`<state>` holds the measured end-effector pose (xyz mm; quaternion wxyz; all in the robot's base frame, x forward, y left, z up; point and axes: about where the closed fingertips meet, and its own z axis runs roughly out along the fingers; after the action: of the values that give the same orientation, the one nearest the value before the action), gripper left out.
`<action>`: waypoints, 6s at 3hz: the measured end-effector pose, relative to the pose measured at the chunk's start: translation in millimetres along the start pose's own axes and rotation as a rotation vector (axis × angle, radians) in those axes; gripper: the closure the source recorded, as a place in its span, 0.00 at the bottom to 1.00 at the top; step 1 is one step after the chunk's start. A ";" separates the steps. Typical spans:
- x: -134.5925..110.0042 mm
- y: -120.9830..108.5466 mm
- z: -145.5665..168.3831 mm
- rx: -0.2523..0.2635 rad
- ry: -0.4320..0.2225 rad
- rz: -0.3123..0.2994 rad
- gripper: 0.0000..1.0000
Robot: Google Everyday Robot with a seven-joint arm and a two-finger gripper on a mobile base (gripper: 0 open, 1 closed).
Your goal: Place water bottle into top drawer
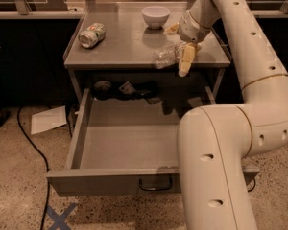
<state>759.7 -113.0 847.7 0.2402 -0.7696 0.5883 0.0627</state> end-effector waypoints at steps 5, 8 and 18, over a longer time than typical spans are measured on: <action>2.5 3.2 12.5 -0.037 0.024 -0.005 0.54; -85.1 -31.1 -37.4 0.108 -0.012 -0.098 1.00; -69.8 178.3 81.5 0.050 -0.160 0.214 1.00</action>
Offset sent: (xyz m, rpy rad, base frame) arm -0.0040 -0.0200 0.0008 -0.0895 0.1410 0.0606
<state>587.2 -50.1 750.0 0.2975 -0.6887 0.6474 0.1344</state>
